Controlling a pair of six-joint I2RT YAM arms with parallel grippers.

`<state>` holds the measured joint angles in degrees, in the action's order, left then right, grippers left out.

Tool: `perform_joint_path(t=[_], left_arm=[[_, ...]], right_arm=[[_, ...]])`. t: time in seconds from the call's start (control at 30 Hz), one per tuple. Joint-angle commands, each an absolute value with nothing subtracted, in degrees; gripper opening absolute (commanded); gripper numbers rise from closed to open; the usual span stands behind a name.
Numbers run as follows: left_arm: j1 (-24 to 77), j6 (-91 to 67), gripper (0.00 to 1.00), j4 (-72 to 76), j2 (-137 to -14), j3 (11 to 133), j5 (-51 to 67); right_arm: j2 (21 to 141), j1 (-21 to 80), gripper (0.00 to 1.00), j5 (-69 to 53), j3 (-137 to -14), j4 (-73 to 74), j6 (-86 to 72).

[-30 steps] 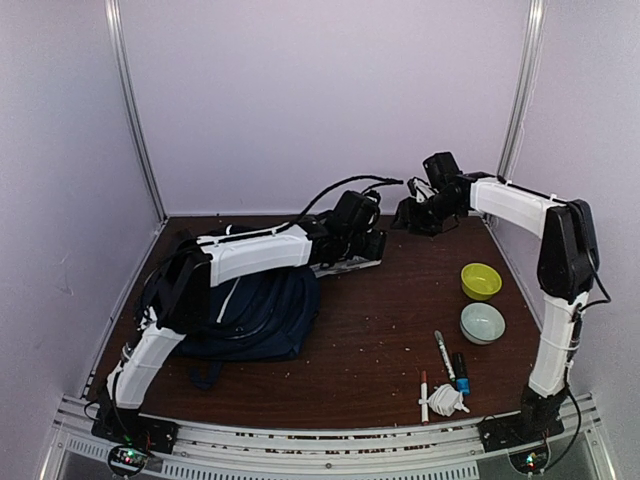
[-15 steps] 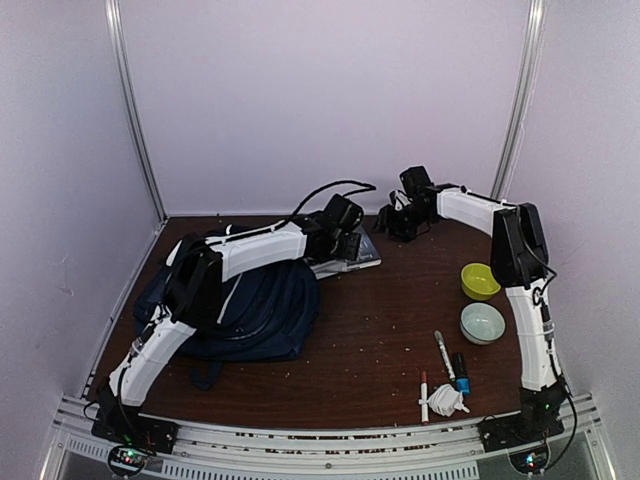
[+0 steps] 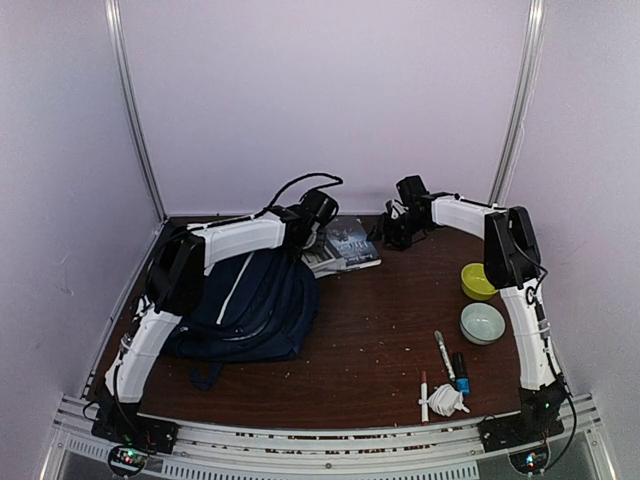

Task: Pack the student bag
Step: Move the book to the center of the board.

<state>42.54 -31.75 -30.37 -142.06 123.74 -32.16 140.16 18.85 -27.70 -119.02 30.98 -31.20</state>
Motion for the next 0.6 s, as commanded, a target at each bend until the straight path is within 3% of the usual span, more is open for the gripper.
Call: perform_joint_path(t=[0.0,0.17,0.33,0.57], left_arm=[[44.0,-26.7,0.49,-31.3,-139.6,120.9,-31.6],[51.8,-15.6,0.59,-19.5,-130.6,111.4,-35.2],[53.5,-20.4,0.62,-8.4,-122.6,95.9,-13.8],[54.2,-23.1,0.70,-19.9,-133.6,109.1,-15.5]], right_arm=[[140.8,20.4,0.56,-23.8,-120.9,34.6,-27.2],[141.3,21.4,0.56,-21.5,-123.0,39.9,-25.8],[140.6,21.5,0.57,-22.5,-121.6,39.8,-26.5],[142.0,20.0,0.58,-27.3,-121.4,34.0,-33.3]])
